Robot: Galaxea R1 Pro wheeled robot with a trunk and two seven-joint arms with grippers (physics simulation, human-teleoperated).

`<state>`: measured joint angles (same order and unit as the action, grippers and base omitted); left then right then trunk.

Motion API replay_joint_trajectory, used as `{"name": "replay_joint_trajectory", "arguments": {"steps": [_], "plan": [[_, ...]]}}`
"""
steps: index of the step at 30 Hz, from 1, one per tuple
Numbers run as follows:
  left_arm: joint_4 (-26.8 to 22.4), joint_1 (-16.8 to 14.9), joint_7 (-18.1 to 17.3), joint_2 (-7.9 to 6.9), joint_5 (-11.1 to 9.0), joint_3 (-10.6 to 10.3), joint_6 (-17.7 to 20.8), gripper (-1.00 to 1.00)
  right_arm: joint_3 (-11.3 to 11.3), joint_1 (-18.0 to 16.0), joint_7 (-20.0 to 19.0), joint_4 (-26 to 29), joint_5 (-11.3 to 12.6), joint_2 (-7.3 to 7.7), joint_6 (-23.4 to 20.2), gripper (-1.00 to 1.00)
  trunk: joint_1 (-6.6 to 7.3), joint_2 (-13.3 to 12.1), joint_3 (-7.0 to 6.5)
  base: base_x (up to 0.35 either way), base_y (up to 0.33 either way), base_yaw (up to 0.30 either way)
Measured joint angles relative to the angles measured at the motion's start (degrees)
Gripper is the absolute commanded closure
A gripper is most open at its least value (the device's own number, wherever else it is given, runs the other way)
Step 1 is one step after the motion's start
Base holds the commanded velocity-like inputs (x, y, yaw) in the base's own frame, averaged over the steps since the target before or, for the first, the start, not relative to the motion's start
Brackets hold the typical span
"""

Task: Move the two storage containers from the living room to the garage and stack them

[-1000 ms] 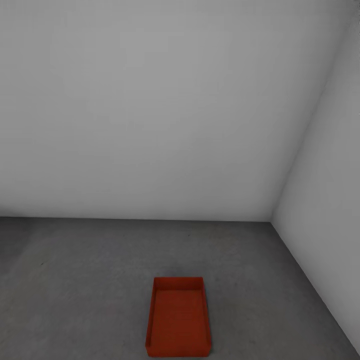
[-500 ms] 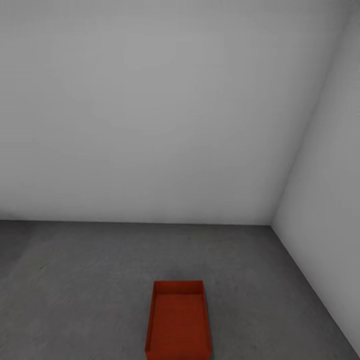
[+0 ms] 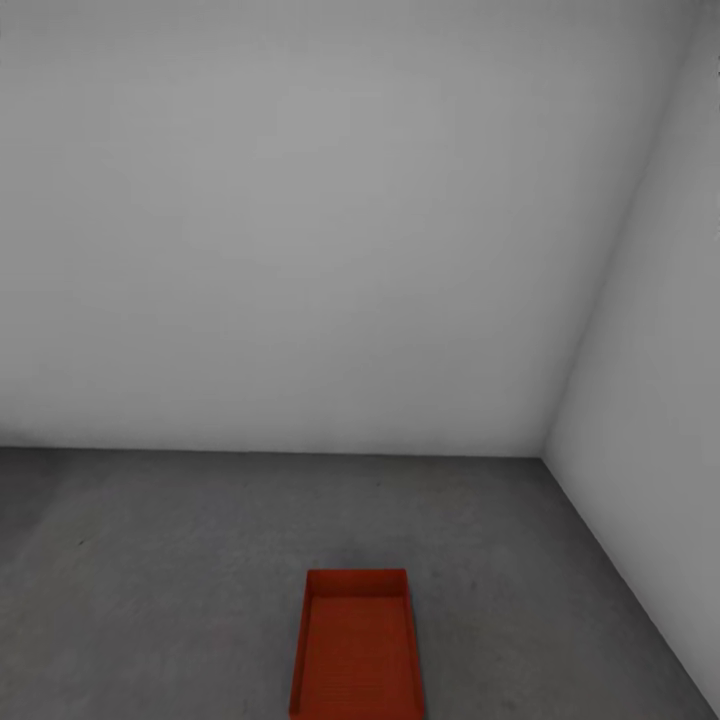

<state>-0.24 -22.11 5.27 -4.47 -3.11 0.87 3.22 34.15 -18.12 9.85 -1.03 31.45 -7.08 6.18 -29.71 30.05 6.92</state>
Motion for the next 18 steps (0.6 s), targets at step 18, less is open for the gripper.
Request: {"name": "replay_joint_trajectory", "arguments": {"steps": [18], "plan": [[0.00, 0.00, 0.00, -0.01, 0.07, -0.02, 0.00, -1.00, 0.00, 0.01, 0.00, 0.00, 0.00, 0.00, 0.00, -1.00, 0.00, 0.00, -1.57, 0.000, 0.000, 0.000]]}}
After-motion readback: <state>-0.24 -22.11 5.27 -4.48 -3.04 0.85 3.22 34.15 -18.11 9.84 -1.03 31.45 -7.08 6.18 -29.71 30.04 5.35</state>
